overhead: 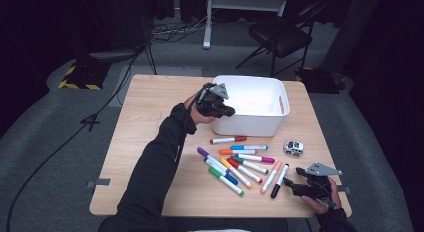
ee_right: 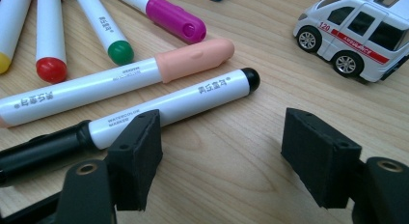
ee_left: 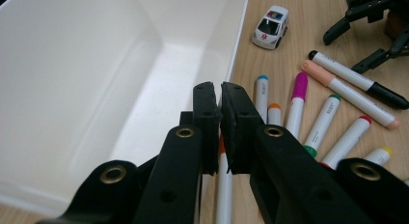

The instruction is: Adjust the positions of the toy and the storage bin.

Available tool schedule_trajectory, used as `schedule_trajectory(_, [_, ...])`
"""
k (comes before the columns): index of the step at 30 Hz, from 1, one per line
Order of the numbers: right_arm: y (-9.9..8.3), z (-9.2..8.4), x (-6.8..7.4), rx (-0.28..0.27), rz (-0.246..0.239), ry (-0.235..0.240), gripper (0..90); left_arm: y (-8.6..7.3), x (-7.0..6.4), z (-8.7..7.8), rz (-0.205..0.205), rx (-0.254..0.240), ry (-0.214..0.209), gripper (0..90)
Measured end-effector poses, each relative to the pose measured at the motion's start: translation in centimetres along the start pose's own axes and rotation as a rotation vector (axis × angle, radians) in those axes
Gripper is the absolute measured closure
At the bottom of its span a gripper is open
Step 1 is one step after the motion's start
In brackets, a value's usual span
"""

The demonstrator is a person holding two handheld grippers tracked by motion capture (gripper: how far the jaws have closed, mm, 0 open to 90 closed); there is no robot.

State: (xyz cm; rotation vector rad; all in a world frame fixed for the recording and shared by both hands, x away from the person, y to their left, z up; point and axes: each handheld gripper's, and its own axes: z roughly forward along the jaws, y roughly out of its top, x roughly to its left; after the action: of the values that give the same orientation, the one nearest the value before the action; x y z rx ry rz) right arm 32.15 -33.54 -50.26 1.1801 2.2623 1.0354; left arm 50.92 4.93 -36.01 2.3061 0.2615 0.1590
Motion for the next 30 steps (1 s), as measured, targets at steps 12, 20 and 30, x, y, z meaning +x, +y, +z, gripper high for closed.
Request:
schedule_trajectory(12, [0.0,0.0,0.0,0.000,0.001,-0.001,31.0,-1.5,0.0,-1.9,-0.024,-0.018,0.035,84.4])
schedule_trajectory(20, [0.0,0.0,0.0,0.000,0.001,-0.002,31.1,0.8,-1.1,0.8,-0.008,0.016,0.022,61.6])
schedule_trajectory(30, [0.0,0.0,0.0,-0.003,0.001,0.001,31.0,3.4,-2.5,4.6,0.041,0.076,0.068,72.7])
